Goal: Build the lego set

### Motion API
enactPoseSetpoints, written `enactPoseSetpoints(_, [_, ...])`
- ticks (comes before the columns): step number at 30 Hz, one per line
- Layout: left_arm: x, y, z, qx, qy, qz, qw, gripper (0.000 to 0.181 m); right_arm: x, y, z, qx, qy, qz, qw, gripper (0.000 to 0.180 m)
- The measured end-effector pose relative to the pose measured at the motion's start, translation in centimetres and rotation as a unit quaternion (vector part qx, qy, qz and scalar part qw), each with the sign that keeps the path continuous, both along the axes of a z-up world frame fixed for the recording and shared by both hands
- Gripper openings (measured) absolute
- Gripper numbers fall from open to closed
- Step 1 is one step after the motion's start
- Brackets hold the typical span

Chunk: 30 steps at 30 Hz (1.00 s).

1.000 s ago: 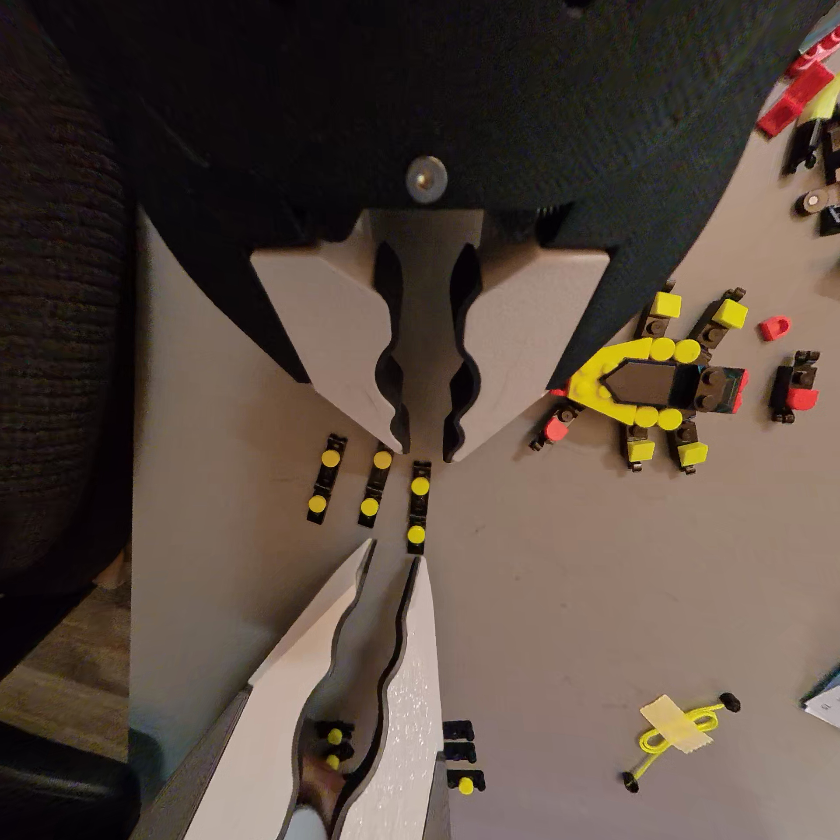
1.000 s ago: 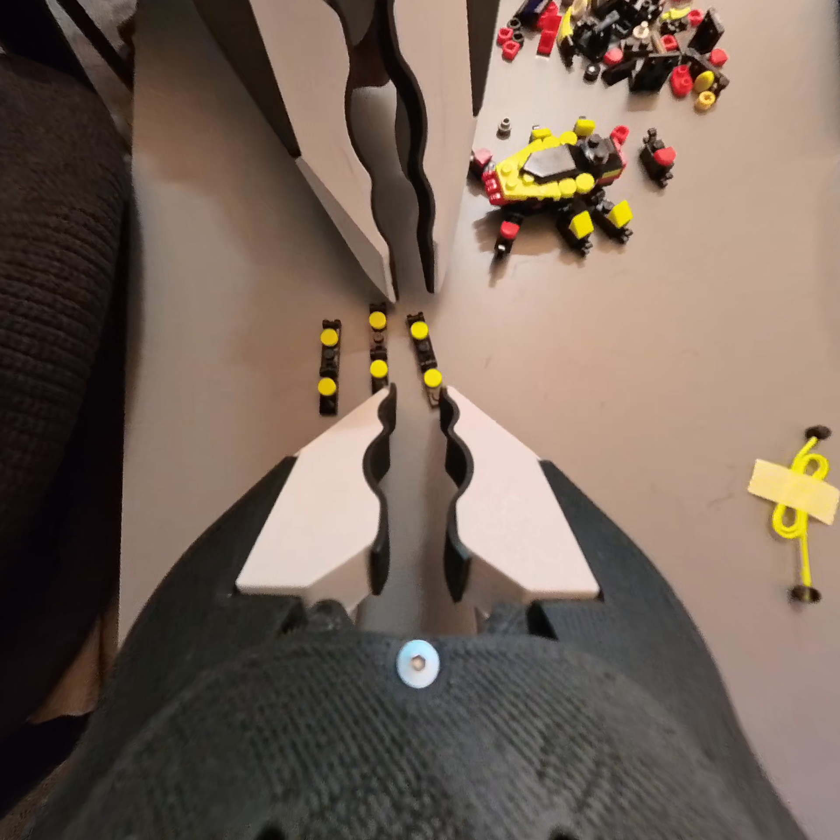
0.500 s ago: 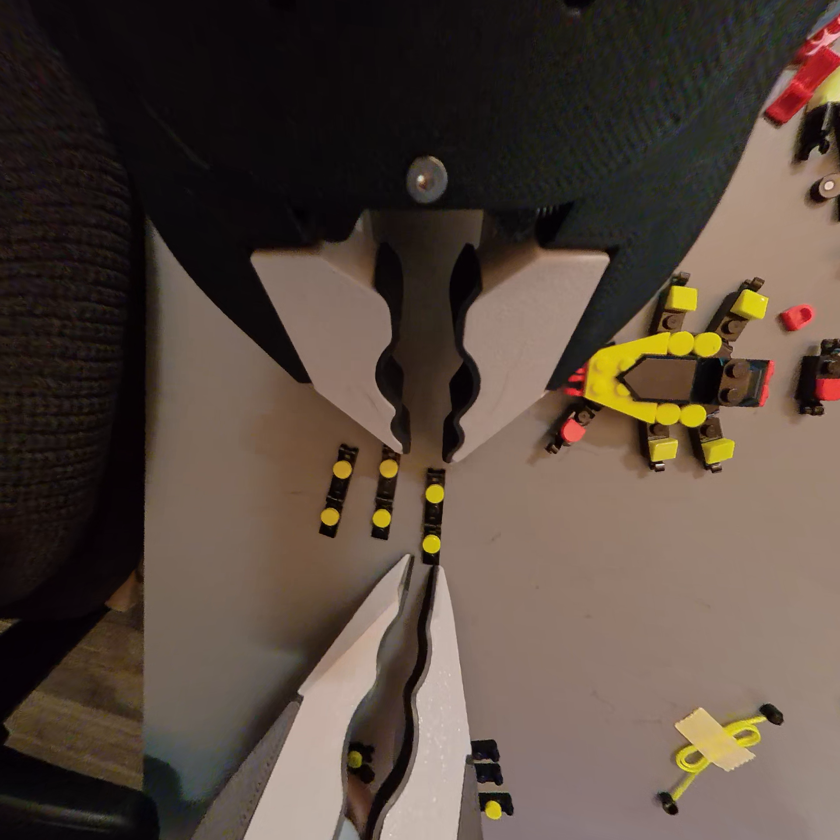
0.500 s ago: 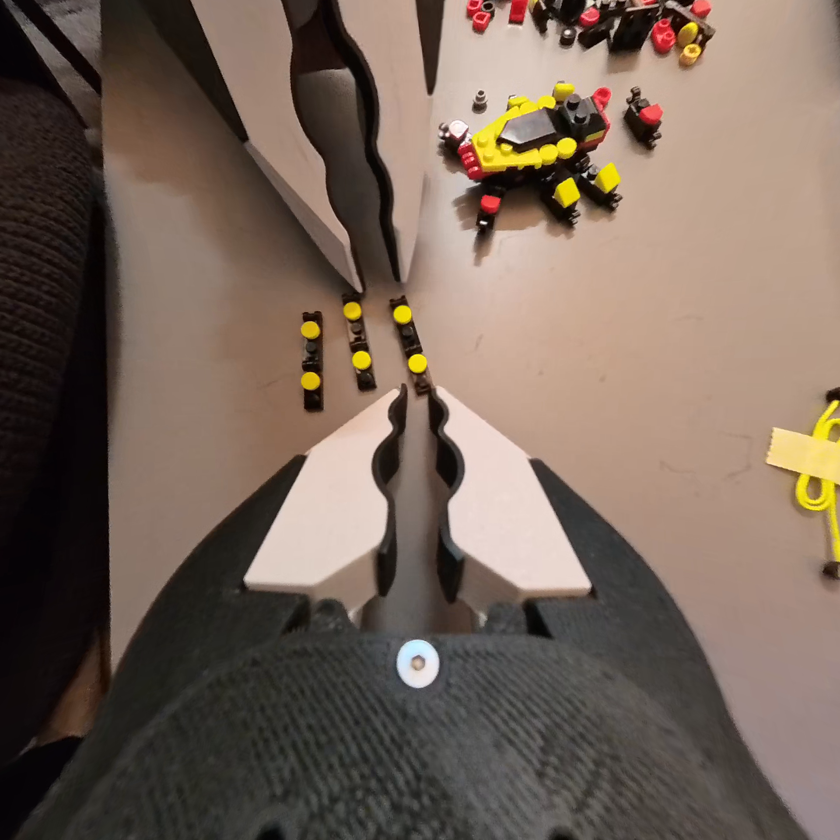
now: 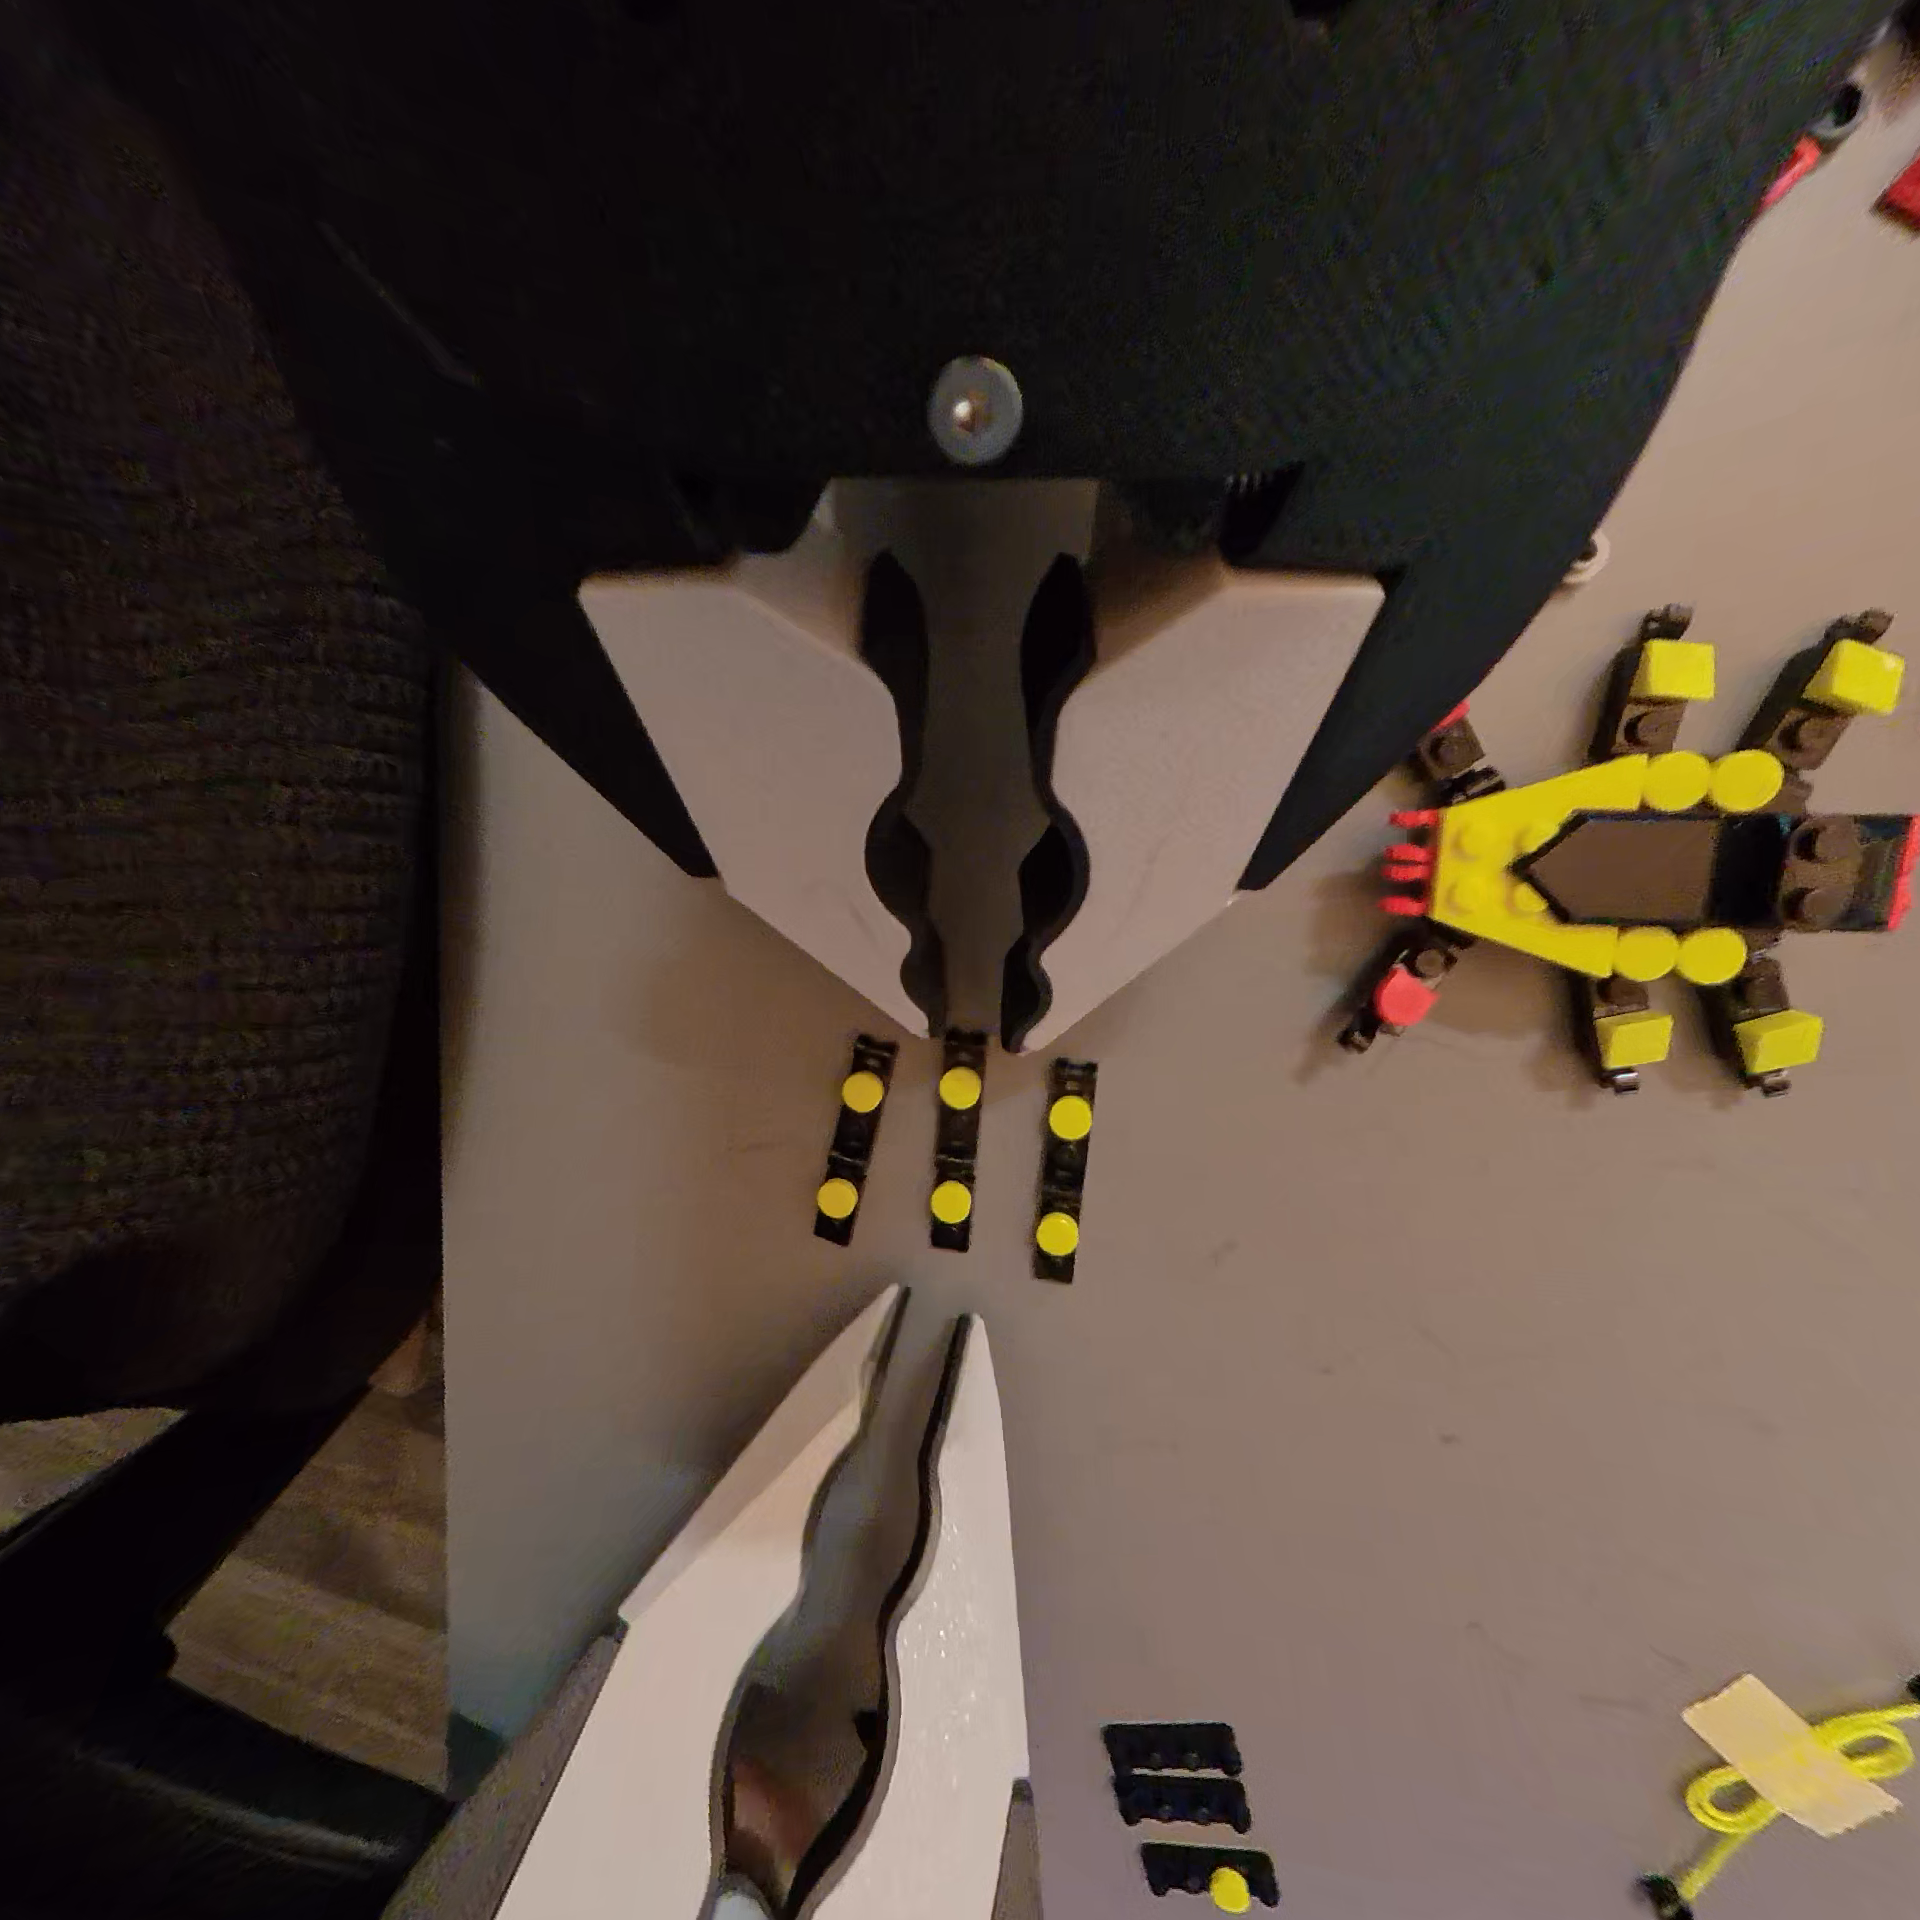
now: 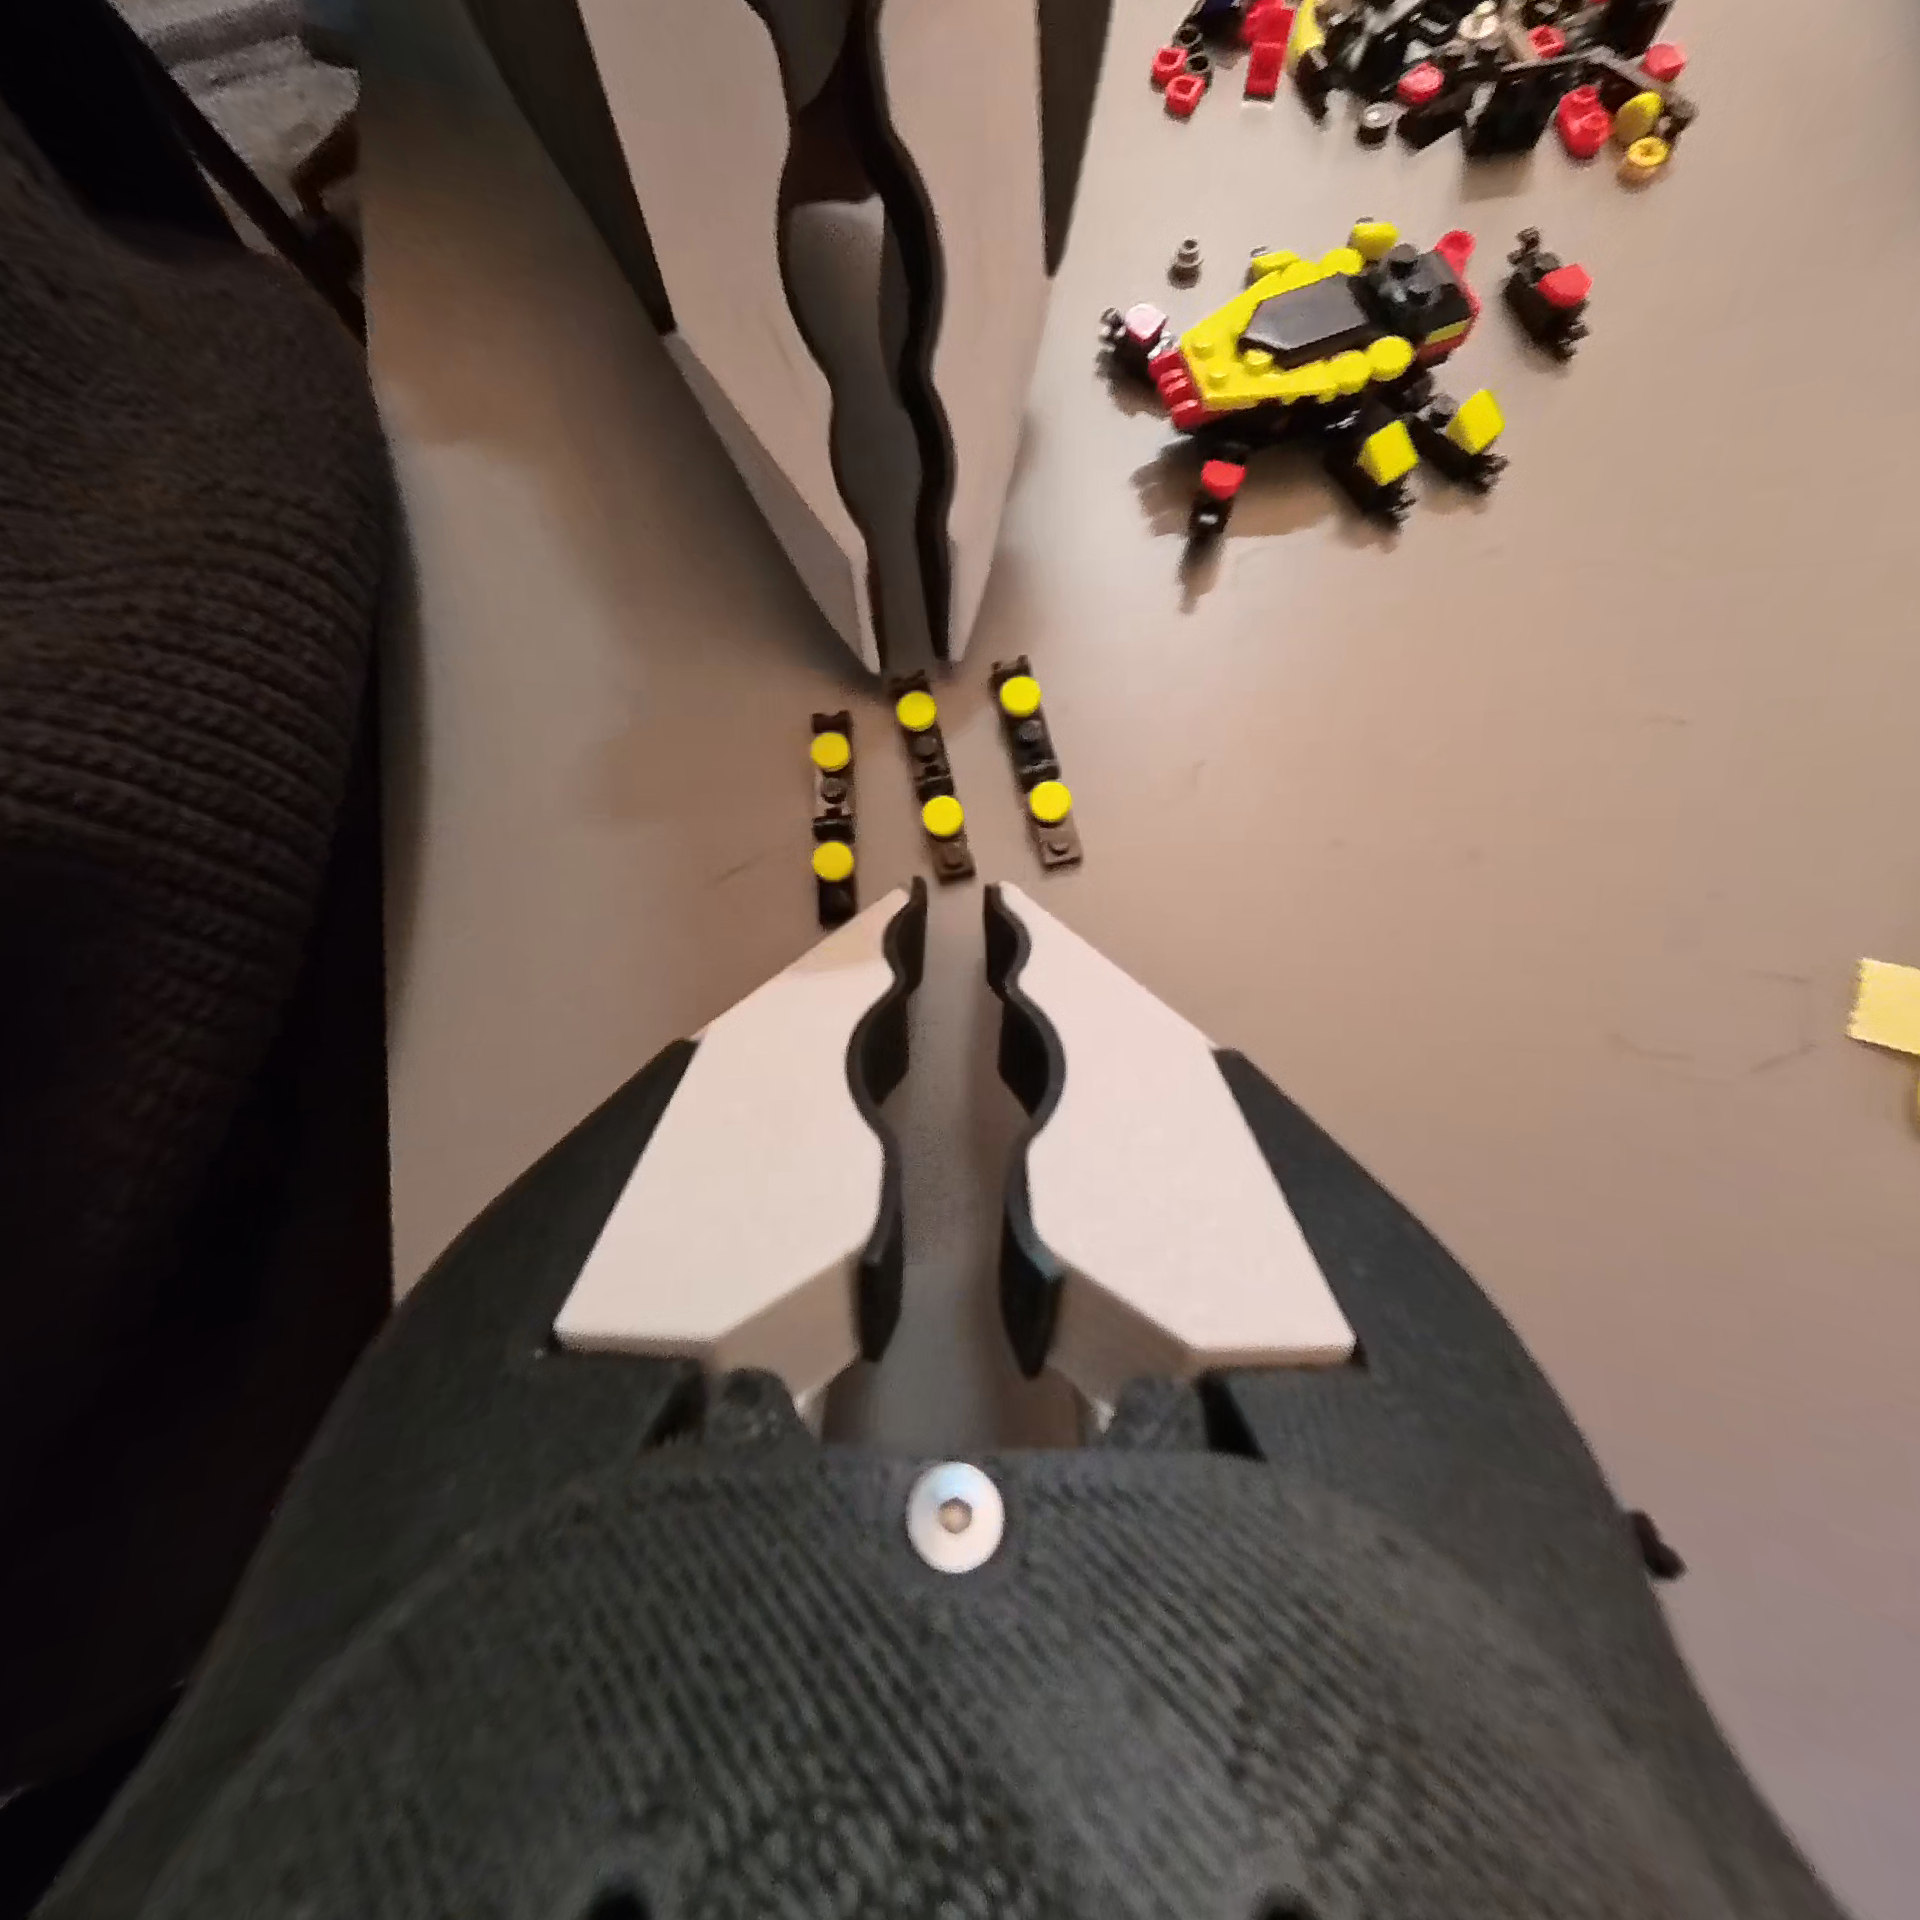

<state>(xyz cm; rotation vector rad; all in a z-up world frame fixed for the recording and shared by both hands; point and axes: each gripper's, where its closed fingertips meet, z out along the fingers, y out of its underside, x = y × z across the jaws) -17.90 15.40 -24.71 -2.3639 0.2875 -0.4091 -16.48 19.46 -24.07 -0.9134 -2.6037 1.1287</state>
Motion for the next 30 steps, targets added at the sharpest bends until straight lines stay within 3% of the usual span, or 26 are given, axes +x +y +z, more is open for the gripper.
enactPoseSetpoints(7, [0.5, 0.8, -0.2, 0.002, 0.019, -0.003, 1.0, 0.005, 0.9, 1.7, 1.8, 0.038, 0.058, -0.028, 0.997, 0.003])
enactPoseSetpoints(13, [-0.5, 0.8, 1.6, 0.034, 0.003, 0.02, 0.999, 0.005, 2.8, 11.1, 3.8, 0.059, 0.045, -0.251, 0.965, 0.004])
enactPoseSetpoints(15, [-1.0, 1.1, 2.1, 0.046, -0.009, 0.033, 0.998, 0.005, 4.1, 12.4, 3.5, 0.056, 0.029, -0.297, 0.953, 0.005])
enactPoseSetpoints(20, [-1.1, 1.4, 2.0, 0.047, -0.029, 0.037, 0.998, 0.005, 5.1, 13.0, 2.9, 0.099, 0.03, -0.296, 0.95, 0.005])
enactPoseSetpoints(30, [0.1, 0.9, 1.0, 0.025, -0.013, 0.009, 1.0, 0.007, 5.3, 11.1, 0.3, 0.09, -0.03, -0.267, 0.959, 0.009])
